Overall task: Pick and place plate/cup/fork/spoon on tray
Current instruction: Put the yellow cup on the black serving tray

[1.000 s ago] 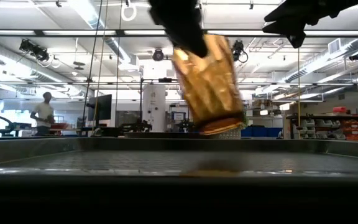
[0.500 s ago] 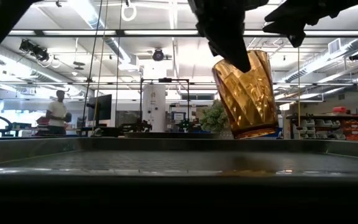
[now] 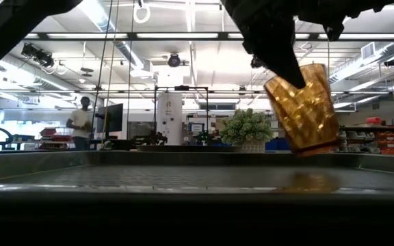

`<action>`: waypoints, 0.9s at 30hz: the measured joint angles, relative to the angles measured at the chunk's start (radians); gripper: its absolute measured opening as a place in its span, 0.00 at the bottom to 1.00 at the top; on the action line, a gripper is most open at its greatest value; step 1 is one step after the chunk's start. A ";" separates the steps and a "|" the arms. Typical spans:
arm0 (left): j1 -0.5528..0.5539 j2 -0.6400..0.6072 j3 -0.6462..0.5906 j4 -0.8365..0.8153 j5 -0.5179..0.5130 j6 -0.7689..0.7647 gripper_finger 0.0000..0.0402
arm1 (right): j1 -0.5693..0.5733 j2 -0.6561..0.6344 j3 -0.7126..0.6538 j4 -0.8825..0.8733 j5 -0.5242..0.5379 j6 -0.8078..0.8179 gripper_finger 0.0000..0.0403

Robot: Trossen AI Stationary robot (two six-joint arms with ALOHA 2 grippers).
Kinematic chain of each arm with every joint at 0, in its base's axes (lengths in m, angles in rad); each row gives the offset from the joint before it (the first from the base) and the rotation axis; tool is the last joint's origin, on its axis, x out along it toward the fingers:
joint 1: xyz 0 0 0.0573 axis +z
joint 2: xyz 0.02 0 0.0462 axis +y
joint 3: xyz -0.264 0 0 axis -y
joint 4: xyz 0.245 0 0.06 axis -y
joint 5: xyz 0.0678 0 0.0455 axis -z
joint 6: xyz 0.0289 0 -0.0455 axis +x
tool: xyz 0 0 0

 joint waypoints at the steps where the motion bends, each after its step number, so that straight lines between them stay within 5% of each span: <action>1: 0.000 0.000 0.000 0.002 -0.012 0.032 0.05 | 0.000 -0.005 0.000 0.000 0.000 0.000 0.34; 16: -0.017 0.015 -0.016 -0.103 -0.018 0.319 0.05 | 0.000 -0.017 0.000 0.000 -0.006 0.028 0.33; 27: -0.021 0.015 -0.016 -0.103 -0.020 0.359 0.11 | 0.000 -0.017 0.000 0.000 -0.008 0.040 0.33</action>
